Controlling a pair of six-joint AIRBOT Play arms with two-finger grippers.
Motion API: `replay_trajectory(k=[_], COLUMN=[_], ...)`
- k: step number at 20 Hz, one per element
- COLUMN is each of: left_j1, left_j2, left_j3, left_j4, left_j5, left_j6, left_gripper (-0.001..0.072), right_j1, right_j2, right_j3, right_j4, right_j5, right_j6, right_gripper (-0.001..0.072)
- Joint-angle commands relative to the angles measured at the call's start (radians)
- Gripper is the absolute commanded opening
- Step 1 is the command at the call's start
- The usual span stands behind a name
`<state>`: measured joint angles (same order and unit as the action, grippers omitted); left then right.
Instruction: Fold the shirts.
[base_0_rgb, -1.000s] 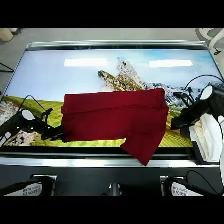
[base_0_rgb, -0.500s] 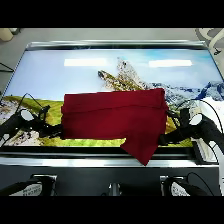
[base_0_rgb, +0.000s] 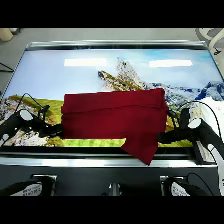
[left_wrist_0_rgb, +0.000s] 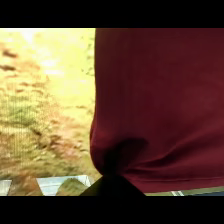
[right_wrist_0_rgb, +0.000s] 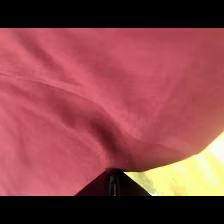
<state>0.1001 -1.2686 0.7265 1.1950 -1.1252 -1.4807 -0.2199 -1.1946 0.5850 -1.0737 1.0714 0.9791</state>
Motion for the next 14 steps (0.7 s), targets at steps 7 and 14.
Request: replay_trajectory(k=[7, 14], left_j1=[0.017, 0.015], left_j2=[0.12, -0.078], left_j3=[0.179, 0.452], left_j4=[-0.003, -0.003], left_j5=[-0.027, 0.076], left_j6=[0.094, 0.058], left_gripper=[0.0024, 0.0024], right_j1=[0.0, 0.019], right_j2=[0.092, -0.245], right_j3=[0.287, 0.737], right_j4=[-0.005, 0.041], right_j5=[0.054, -0.088], right_j6=[-0.13, -0.133], right_gripper=[0.0014, 0.0014])
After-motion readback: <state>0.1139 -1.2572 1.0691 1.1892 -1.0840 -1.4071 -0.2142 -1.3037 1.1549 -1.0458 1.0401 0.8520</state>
